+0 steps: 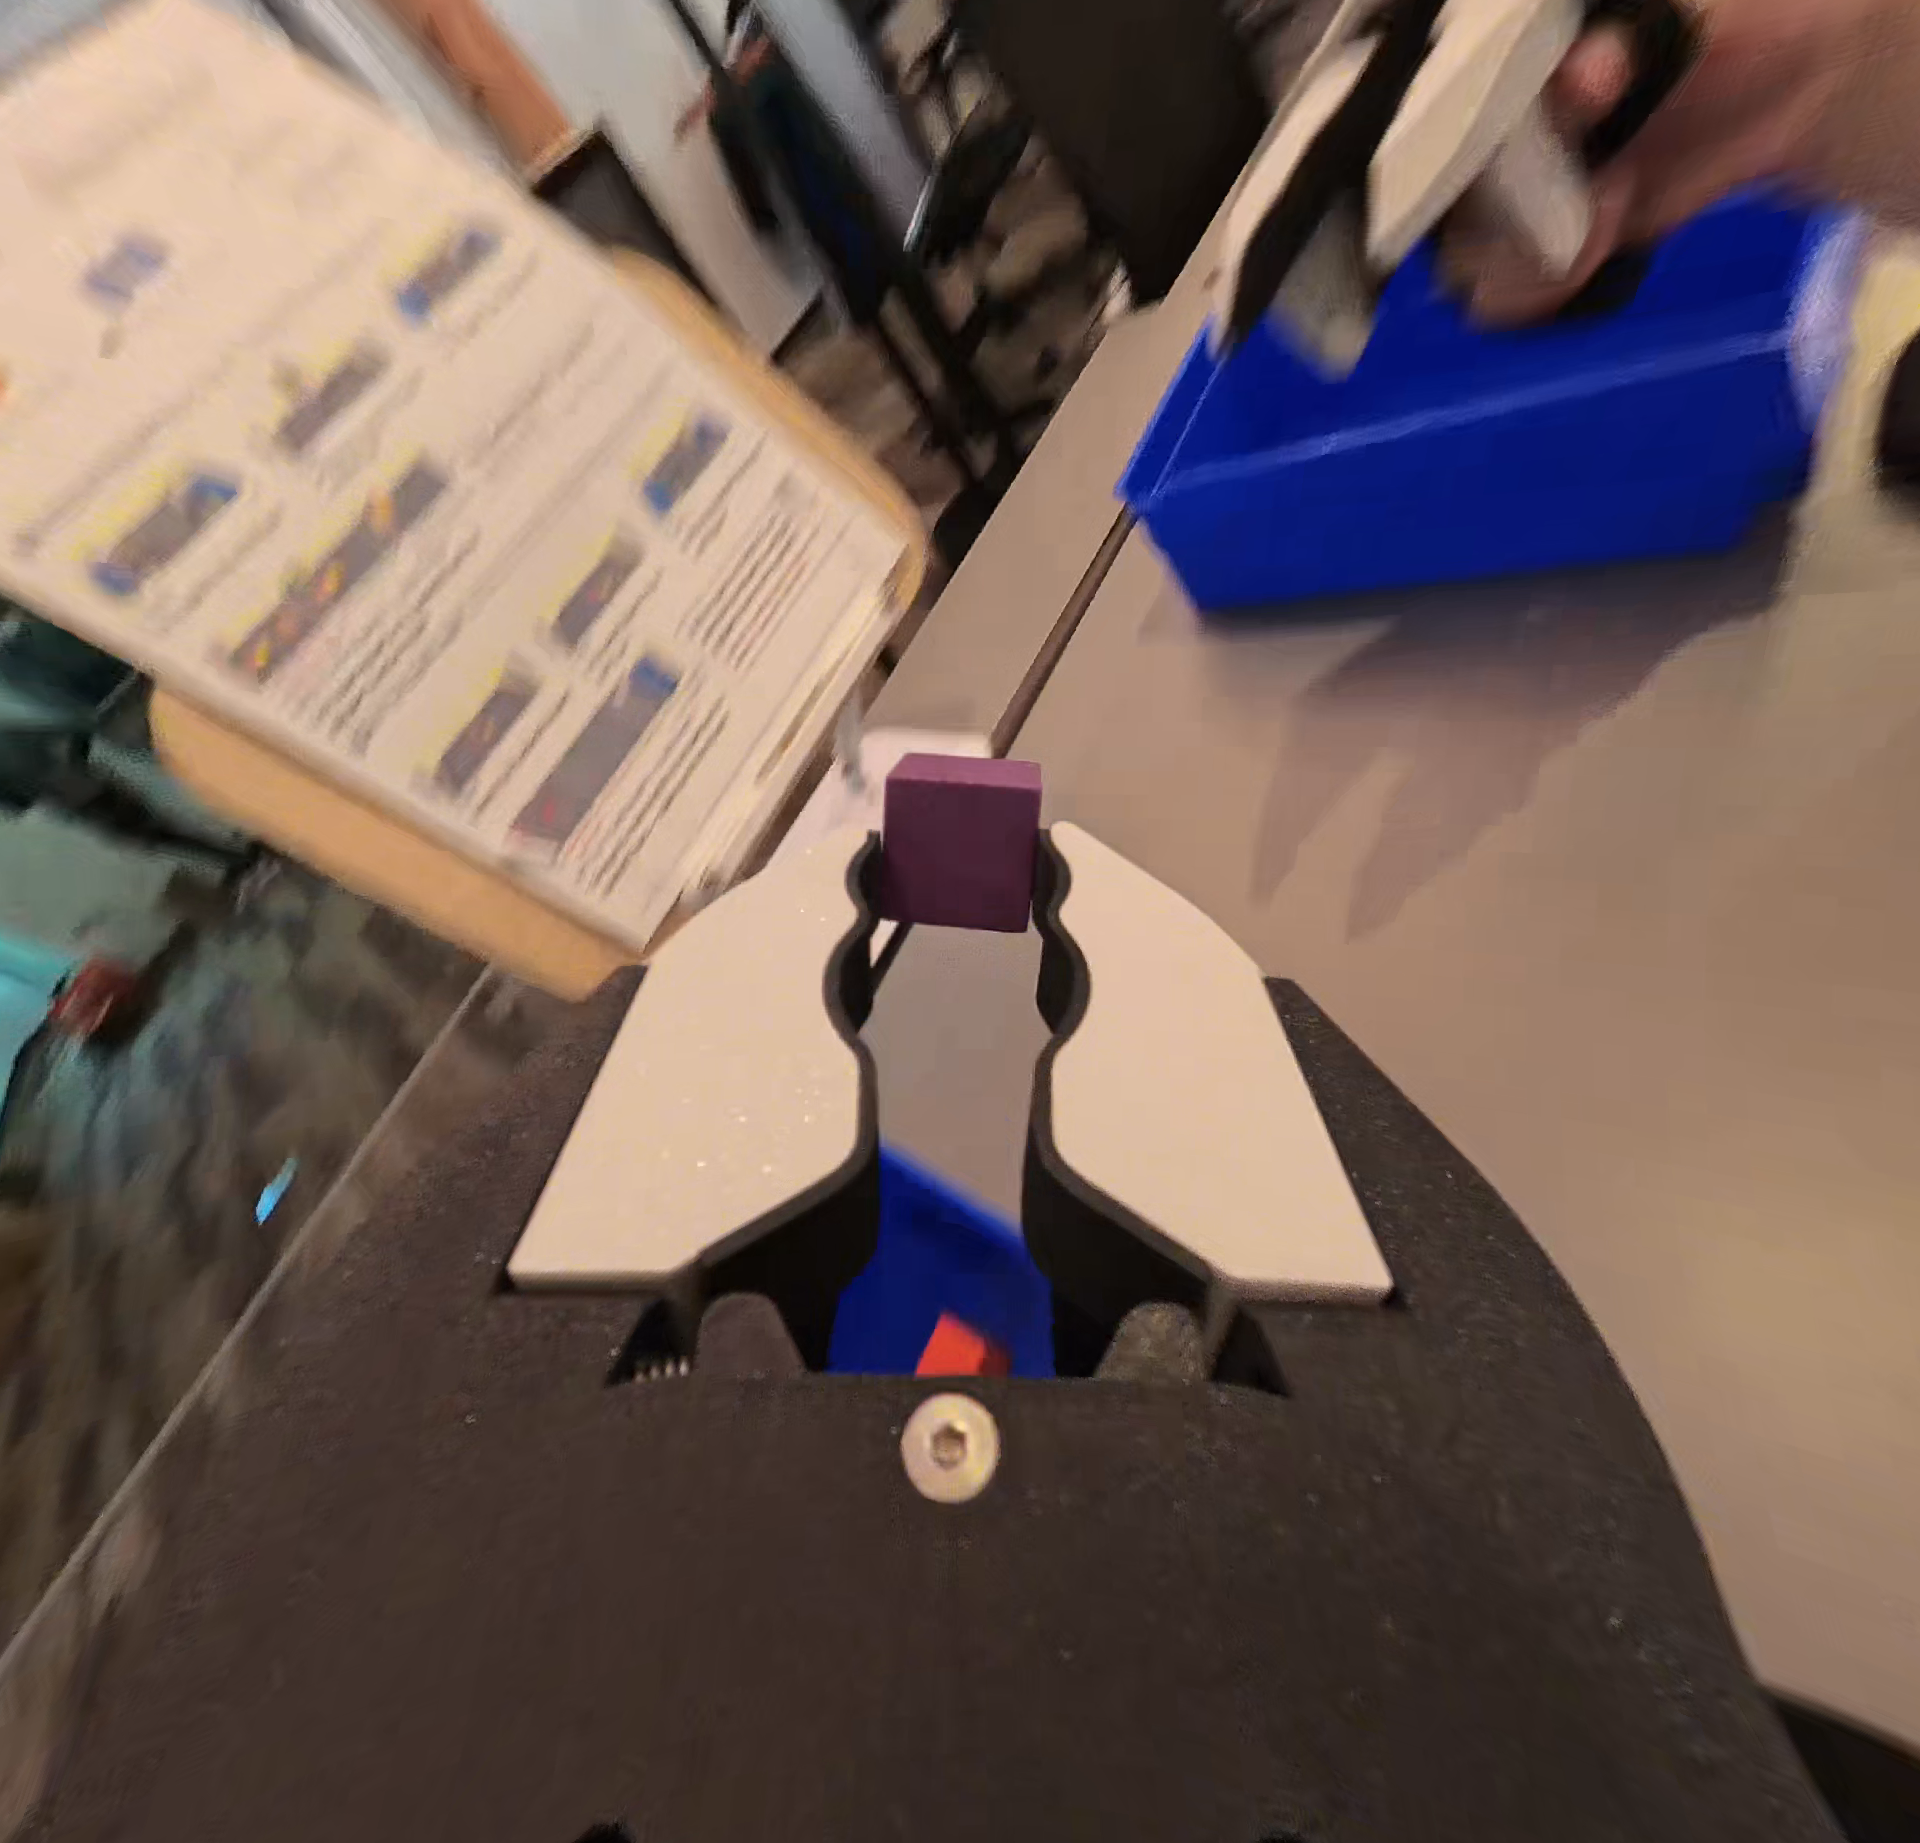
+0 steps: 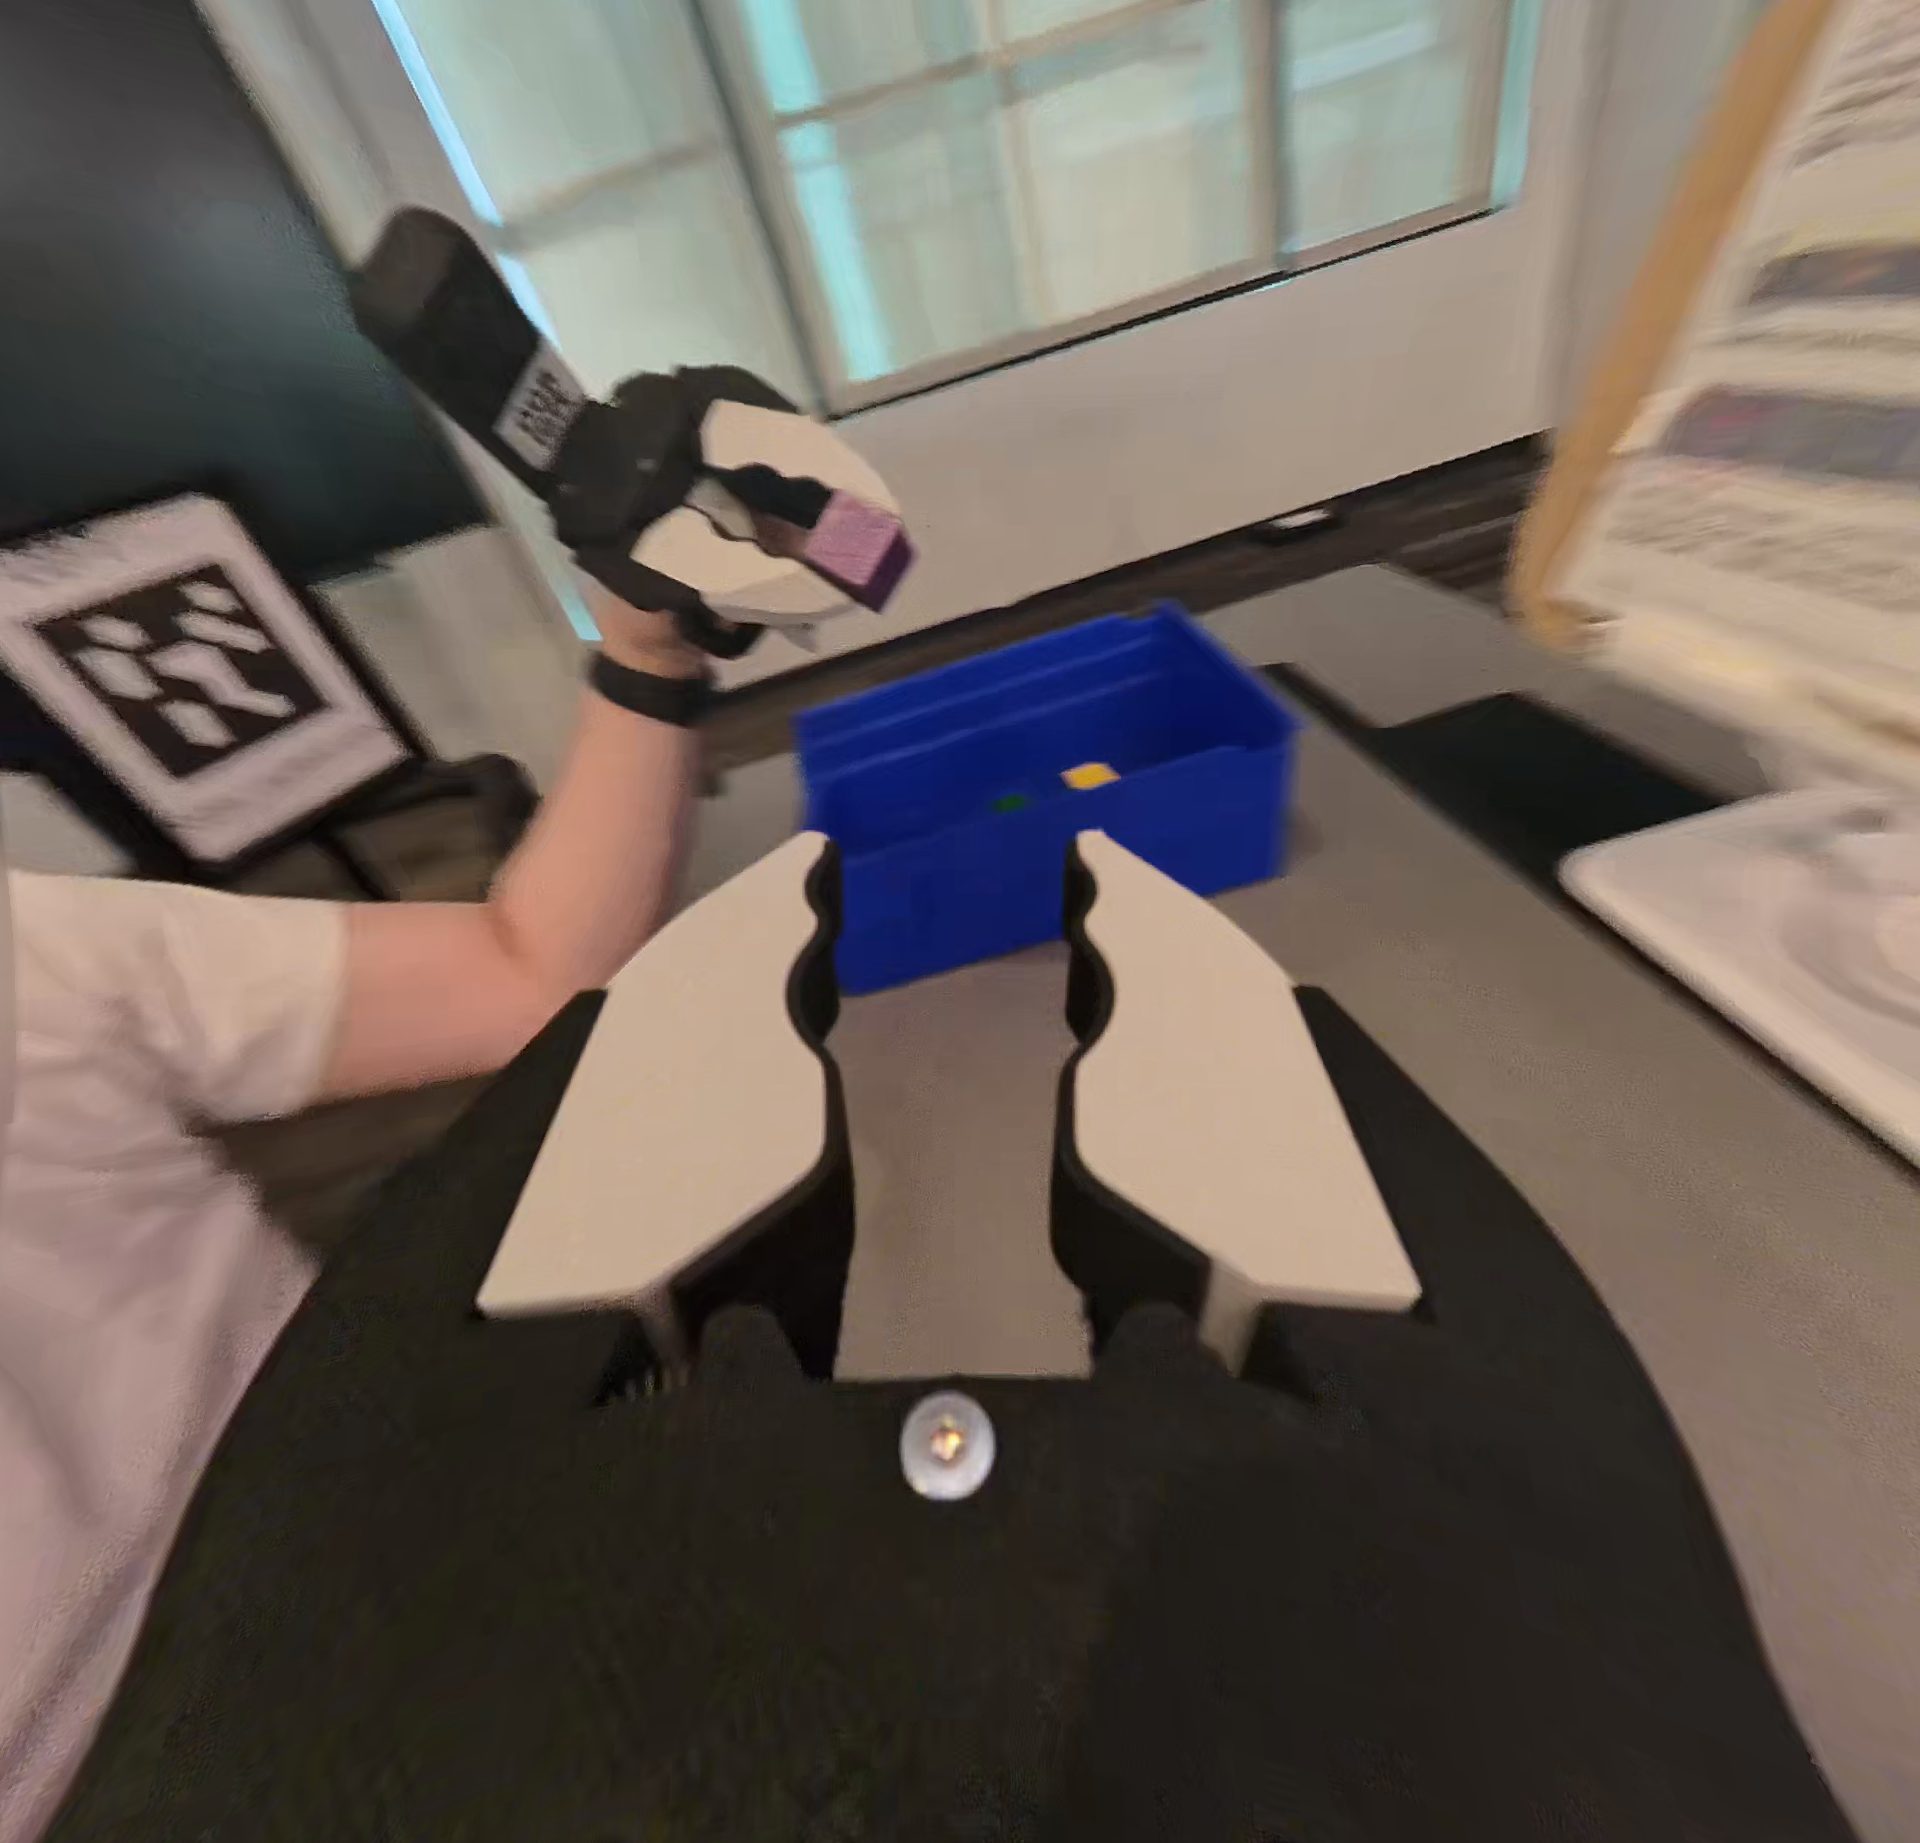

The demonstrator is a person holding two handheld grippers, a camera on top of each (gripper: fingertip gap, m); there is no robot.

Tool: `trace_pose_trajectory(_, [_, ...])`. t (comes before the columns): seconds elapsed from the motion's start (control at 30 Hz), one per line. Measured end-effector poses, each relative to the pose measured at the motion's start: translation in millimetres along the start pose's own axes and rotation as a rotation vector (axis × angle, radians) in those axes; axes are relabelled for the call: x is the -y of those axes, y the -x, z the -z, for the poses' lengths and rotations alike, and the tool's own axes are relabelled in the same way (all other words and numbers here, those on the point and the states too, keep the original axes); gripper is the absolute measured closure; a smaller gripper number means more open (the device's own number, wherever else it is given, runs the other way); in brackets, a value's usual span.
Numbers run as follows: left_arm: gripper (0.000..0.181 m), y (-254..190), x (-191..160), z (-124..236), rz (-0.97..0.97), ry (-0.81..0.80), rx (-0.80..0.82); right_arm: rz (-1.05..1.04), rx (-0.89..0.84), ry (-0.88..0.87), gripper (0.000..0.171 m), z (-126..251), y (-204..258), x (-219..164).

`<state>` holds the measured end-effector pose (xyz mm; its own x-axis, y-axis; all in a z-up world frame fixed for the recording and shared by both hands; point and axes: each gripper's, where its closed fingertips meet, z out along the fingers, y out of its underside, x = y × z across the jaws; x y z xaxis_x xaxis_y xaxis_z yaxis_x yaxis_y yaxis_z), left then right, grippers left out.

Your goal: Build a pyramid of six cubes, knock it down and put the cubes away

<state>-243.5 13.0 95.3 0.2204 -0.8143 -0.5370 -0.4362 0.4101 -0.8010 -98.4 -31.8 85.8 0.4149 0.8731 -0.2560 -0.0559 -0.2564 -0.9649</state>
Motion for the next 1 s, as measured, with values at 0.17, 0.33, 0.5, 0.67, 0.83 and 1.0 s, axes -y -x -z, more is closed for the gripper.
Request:
trace_pose_trajectory(0.17, [0.154,-54,58,-20,-0.038,-0.19,-0.151,-0.297,0.32,-0.033,0.117,-42,45,-11])
trace_pose_trajectory(0.33, [0.154,-79,68,-36,-0.084,-0.194,-0.186,-0.398,0.48,-0.085,0.117,-50,68,-7])
trace_pose_trajectory(0.5, [0.154,-87,69,-40,-0.084,-0.194,-0.218,-0.448,0.505,-0.135,0.12,-49,66,-1])
trace_pose_trajectory(0.67, [0.154,-86,68,-36,-0.092,-0.186,-0.22,-0.424,0.462,-0.114,0.121,-49,59,-6])
trace_pose_trajectory(0.83, [0.154,-81,67,-33,-0.093,-0.183,-0.207,-0.405,0.446,-0.114,0.121,-46,58,-4])
trace_pose_trajectory(1.0, [0.154,-82,63,-35,-0.094,-0.161,-0.213,-0.392,0.404,-0.103,0.12,-43,50,-4])
